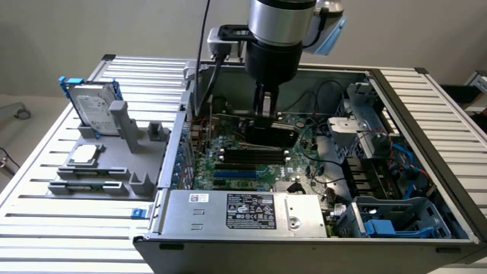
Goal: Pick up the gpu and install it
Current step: 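Insert the gpu into the slot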
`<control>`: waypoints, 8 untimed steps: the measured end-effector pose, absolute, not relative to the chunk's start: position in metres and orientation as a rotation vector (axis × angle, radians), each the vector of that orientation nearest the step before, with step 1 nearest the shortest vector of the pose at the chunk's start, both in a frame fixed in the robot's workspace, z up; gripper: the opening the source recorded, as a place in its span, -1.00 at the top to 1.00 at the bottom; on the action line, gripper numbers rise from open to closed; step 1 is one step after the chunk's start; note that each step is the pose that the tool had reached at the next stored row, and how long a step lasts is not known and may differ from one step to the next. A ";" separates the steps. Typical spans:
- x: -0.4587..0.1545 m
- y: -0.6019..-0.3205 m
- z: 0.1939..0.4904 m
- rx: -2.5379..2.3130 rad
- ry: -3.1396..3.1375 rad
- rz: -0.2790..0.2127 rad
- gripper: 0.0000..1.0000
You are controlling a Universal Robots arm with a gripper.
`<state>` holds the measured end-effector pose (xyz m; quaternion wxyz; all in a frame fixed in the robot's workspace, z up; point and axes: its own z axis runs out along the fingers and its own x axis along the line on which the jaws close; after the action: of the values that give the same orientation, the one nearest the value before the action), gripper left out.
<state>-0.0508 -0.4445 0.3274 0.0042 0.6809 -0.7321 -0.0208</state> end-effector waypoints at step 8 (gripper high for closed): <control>-0.052 -0.445 0.322 2.275 -2.164 -0.082 0.47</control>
<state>-0.0522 -0.4445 0.3219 0.0002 0.7244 -0.6889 -0.0260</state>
